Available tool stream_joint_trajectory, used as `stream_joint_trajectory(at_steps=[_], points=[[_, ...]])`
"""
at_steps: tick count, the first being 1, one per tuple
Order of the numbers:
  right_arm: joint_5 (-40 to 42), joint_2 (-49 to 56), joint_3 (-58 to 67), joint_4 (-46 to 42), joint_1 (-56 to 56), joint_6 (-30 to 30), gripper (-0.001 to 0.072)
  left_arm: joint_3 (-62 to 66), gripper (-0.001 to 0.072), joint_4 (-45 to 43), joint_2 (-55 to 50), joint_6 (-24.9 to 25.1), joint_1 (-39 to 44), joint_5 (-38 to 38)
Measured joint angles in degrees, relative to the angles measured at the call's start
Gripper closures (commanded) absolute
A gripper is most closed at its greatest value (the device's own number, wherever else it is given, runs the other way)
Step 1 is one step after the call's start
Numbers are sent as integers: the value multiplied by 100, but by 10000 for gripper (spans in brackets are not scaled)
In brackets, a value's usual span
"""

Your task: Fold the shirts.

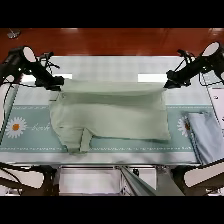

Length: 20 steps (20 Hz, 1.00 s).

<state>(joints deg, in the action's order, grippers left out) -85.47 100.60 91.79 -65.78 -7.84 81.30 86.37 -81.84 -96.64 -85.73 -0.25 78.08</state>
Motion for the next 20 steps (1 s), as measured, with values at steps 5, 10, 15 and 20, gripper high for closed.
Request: stream_joint_trajectory(at_steps=[5, 10, 15, 20], points=[[-4, -15, -310, -94, 57, 151, 93, -11, 5, -35, -136, 15, -13, 490], [-271, -678, -811, -496, -151, 109, 93, -892, 6, -319, 522, -24, -243, 750], [699, -2347, -2940, 50, -767, -466, 94, -2953, 7, 232, 2114, 229, -1617, 326], [1493, -3685, -5062, 1261, -1025, -999, 94, -4769, 7, 2131, 3185, 793, -3333, 28]])
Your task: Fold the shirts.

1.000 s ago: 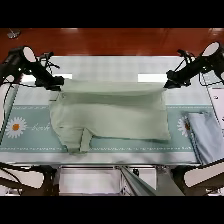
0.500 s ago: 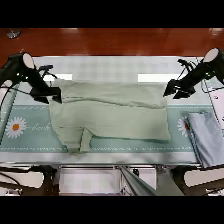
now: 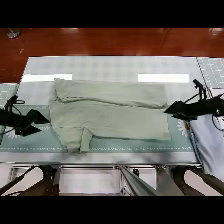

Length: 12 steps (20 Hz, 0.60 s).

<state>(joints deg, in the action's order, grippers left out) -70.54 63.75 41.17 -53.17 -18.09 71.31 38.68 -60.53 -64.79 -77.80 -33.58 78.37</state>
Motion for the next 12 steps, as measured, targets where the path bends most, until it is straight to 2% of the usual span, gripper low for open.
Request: stream_joint_trajectory(at_steps=[5, 12], points=[[256, -393, -743, 533, 160, -232, 94, -907, 7, 658, 249, 286, -129, -192], [273, -481, -697, 1019, -114, -282, 94, -1554, 9, 938, 304, 391, 859, -695]])
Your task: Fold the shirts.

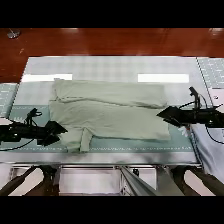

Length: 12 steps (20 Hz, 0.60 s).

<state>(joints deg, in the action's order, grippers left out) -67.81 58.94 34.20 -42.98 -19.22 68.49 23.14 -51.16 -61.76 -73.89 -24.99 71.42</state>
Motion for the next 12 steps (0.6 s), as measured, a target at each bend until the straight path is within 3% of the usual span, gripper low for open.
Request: stream_joint_trajectory(at_steps=[1, 2, 4, 8, 12], points=[[-42, -2, 109, 15, -199, 7, 94, -31, 39, 7, 7, 20, 96, -44], [-98, -7, 238, -24, -463, 20, 94, -55, 202, 7, 7, 35, 173, -83], [-273, -7, 409, -262, -979, 138, 94, -94, 690, -90, -2, 111, 284, -356], [-785, -17, 251, -1318, -1342, 501, 94, -101, 684, 79, 0, 496, 400, -531], [-1036, -28, -273, -1926, -839, 769, 95, -96, 683, 271, 4, 664, 433, -529]])
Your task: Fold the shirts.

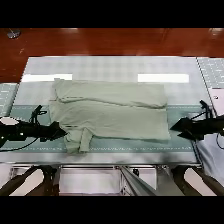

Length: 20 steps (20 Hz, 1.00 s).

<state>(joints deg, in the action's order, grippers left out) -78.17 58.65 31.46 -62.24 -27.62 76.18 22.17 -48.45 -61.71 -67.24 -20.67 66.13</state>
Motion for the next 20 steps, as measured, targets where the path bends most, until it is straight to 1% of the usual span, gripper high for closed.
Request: stream_joint_trajectory(at_steps=[3, 7, 11, 12, 13, 14, 15, 16, 17, 20], points=[[35, 17, -249, -162, 461, 81, 95, 0, 683, 55, 0, 48, 9, 0], [321, 256, -365, -155, 793, 195, 95, 0, 683, 83, 0, 153, 9, -57], [684, 564, -389, 483, 892, 260, 95, 0, 683, 92, 0, 195, 7, -133], [833, 629, -393, 704, 898, 256, 108, 0, 683, 92, 0, 197, 7, -146], [966, 680, -393, 870, 907, 238, 319, 0, 683, 92, 0, 197, 7, -146], [1231, 719, -389, 1010, 916, 160, 695, 0, 683, 92, 0, 197, 7, -153], [1414, 750, -385, 1067, 918, 63, 688, 4, 683, 92, 0, 199, 7, -157], [1419, 767, -358, 1241, 914, -68, 688, 28, 683, 92, 0, 203, 7, -170], [1305, 778, -308, 1419, 920, -219, 688, 74, 683, 90, 0, 210, 7, -168], [1029, 796, 103, 1399, 918, -417, 688, 487, 683, 94, 0, 212, -17, -98]])
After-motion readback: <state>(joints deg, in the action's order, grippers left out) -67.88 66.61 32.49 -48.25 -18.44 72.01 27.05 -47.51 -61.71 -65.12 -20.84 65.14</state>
